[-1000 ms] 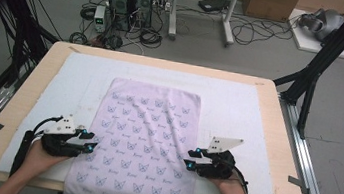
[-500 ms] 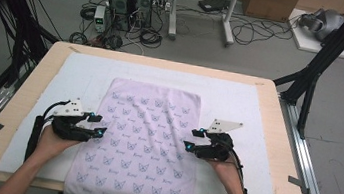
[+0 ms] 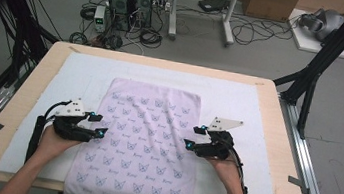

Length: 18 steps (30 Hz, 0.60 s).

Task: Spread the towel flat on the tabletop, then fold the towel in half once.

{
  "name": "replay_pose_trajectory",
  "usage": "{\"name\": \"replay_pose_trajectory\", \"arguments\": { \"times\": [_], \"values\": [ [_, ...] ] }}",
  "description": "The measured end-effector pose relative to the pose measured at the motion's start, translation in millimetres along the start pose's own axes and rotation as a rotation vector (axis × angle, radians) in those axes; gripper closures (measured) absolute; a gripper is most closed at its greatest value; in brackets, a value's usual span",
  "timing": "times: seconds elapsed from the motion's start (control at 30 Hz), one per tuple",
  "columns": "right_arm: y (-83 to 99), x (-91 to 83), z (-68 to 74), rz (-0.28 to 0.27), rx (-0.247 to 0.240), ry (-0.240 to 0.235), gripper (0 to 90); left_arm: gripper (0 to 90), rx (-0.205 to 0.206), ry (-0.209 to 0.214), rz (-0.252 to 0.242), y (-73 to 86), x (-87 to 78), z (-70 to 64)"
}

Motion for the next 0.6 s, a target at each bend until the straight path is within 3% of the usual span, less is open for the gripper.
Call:
{"name": "replay_pose_trajectory", "arguments": {
  "times": [0.6],
  "values": [
    [1.1,2.8,1.4,0.015,-0.014,-0.006,36.8,44.3,-0.003,-0.001,0.015,2.4,3.3,3.8]
  ]
}}
Point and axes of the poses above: each handheld gripper's, and its own axes: x roughly forward along the jaws, y roughly out of its underside, z roughly to its left, the point moved 10 cm from there along x, roughly forward along the jaws, and after that the axes turned 5 degrees about z, right-handed, at the moved point
